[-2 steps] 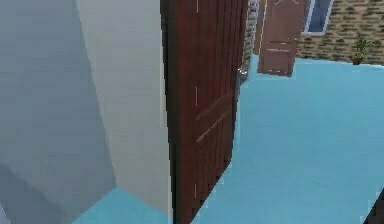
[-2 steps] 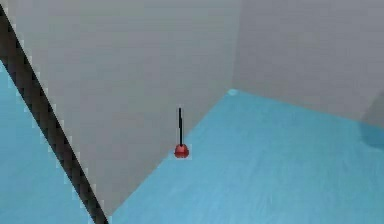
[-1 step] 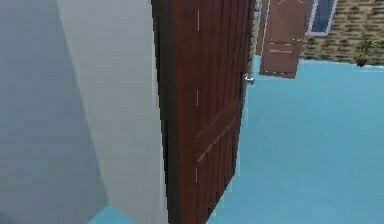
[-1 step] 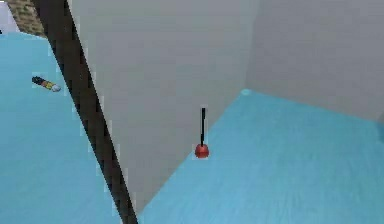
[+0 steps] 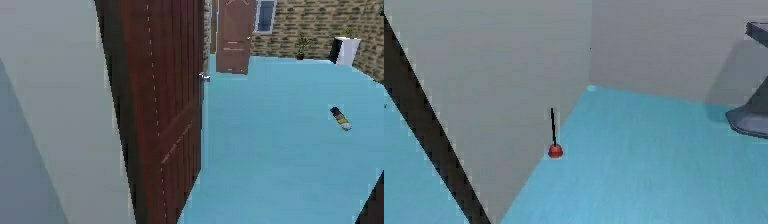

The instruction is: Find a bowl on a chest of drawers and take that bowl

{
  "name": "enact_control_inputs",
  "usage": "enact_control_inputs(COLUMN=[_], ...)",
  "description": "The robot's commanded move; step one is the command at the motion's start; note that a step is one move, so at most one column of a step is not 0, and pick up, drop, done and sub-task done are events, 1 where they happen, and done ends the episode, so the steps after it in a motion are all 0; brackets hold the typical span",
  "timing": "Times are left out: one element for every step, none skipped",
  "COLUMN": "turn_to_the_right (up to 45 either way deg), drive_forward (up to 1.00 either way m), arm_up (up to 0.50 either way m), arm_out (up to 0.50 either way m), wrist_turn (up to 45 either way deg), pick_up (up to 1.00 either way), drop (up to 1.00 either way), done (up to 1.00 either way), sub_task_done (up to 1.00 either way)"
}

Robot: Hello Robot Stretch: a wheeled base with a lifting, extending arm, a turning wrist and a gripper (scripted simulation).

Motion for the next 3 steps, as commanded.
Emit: enact_control_inputs(turn_to_the_right=[0.0, 33.0, 0.0], drive_forward=[0.45, 0.00, 1.00], arm_up=[0.00, 0.00, 0.00], arm_out=[0.00, 0.00, 0.00], wrist_turn=[0.0, 0.0, 0.0], pick_up=[0.00, 0.00, 0.00], drop=[0.00, 0.00, 0.00], done=[0.00, 0.00, 0.00], sub_task_done=[0.00, 0.00, 0.00])
